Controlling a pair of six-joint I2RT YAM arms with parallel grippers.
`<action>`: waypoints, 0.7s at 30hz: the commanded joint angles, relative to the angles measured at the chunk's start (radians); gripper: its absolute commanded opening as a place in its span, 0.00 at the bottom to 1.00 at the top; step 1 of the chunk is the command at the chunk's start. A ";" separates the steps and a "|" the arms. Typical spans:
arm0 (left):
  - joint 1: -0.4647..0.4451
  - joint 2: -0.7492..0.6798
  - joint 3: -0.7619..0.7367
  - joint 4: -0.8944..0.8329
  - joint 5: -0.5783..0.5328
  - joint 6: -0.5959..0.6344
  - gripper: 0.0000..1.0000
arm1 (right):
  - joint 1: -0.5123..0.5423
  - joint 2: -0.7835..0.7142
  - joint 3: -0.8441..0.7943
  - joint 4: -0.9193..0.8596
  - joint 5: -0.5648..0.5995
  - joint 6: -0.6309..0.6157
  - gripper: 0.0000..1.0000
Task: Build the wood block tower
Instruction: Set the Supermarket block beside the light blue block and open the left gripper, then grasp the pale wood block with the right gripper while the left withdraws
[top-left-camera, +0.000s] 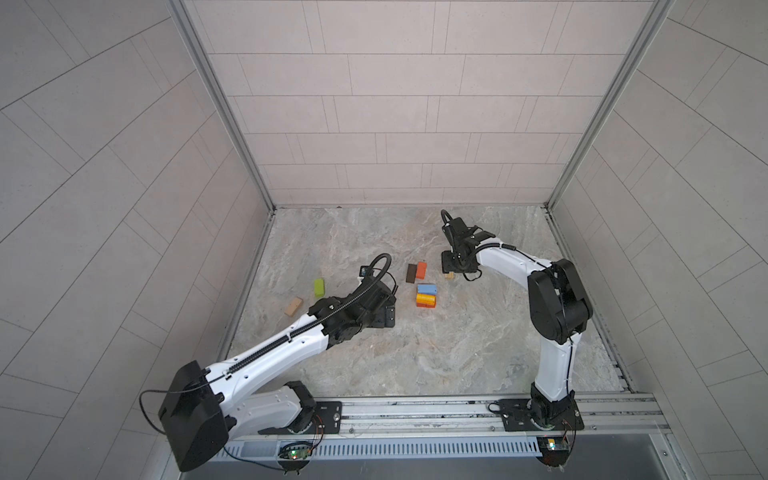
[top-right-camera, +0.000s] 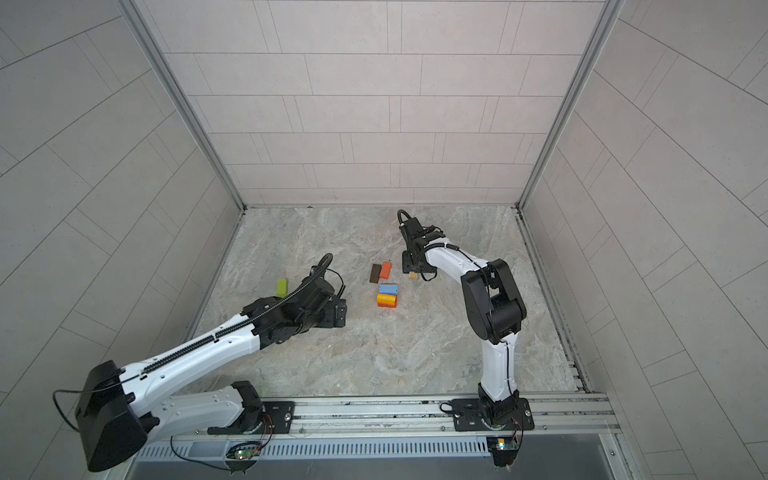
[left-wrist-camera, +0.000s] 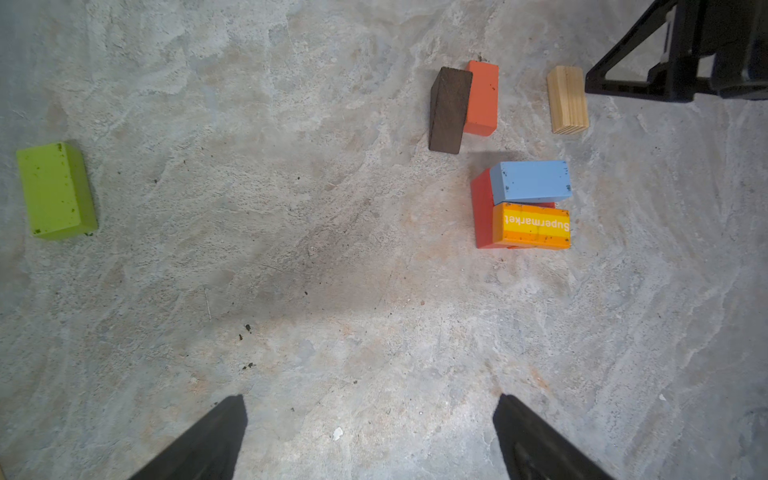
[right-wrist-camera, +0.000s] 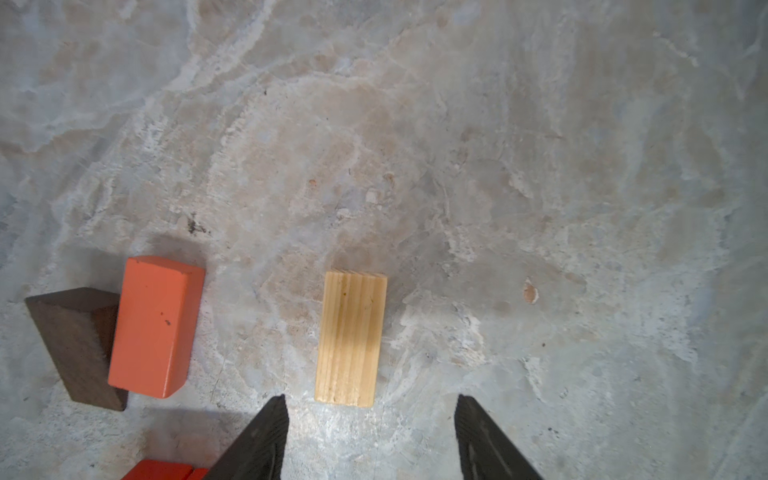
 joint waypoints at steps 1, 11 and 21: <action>0.005 -0.011 -0.058 0.098 0.047 -0.025 1.00 | 0.006 0.035 0.046 -0.060 0.020 0.000 0.63; 0.006 0.043 -0.106 0.191 0.124 -0.022 0.73 | -0.011 0.136 0.140 -0.103 0.004 -0.018 0.56; 0.006 0.106 -0.095 0.206 0.171 -0.018 0.68 | -0.022 0.183 0.167 -0.104 -0.017 -0.024 0.45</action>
